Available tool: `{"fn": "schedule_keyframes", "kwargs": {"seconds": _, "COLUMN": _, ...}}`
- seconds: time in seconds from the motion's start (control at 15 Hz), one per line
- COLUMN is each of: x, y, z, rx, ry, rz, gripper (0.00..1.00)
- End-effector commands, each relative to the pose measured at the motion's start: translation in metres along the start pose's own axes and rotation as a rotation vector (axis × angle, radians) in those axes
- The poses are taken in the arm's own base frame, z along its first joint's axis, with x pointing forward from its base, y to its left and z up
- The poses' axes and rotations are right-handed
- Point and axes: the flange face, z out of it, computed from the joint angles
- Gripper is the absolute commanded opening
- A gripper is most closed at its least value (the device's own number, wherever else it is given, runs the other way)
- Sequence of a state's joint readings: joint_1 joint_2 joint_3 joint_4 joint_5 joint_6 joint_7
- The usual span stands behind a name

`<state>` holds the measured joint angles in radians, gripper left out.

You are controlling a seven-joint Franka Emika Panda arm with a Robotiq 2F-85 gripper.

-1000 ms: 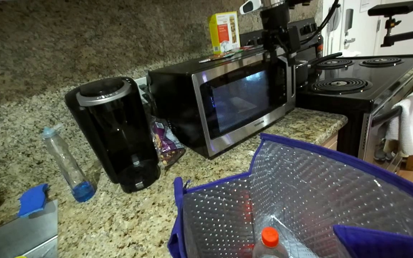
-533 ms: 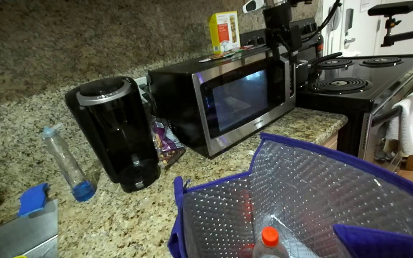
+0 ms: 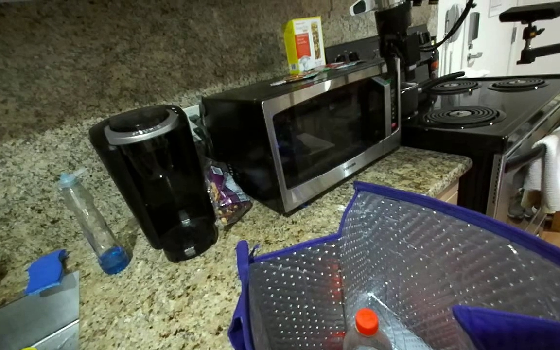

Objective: Close the microwave door

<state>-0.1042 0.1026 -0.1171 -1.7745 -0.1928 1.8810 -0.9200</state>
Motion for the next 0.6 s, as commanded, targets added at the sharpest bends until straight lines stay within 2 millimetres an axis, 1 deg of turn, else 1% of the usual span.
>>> {"fn": "schedule_keyframes", "kwargs": {"seconds": 0.0, "x": -0.038, "y": 0.005, "z": -0.028, "rx": -0.018, "ry": 0.025, "rz": 0.194, "gripper": 1.00}}
{"fn": "schedule_keyframes", "kwargs": {"seconds": 0.13, "x": -0.060, "y": -0.004, "z": -0.039, "rx": 0.006, "ry": 0.028, "rz": 0.304, "gripper": 1.00}}
{"fn": "schedule_keyframes", "kwargs": {"seconds": 0.2, "x": -0.067, "y": -0.007, "z": -0.044, "rx": 0.015, "ry": 0.026, "rz": 0.358, "gripper": 1.00}}
{"fn": "schedule_keyframes", "kwargs": {"seconds": 0.33, "x": -0.078, "y": -0.018, "z": -0.056, "rx": 0.031, "ry": 0.020, "rz": 0.465, "gripper": 1.00}}
{"fn": "schedule_keyframes", "kwargs": {"seconds": 0.53, "x": -0.093, "y": -0.040, "z": -0.073, "rx": 0.049, "ry": 0.027, "rz": 0.631, "gripper": 1.00}}
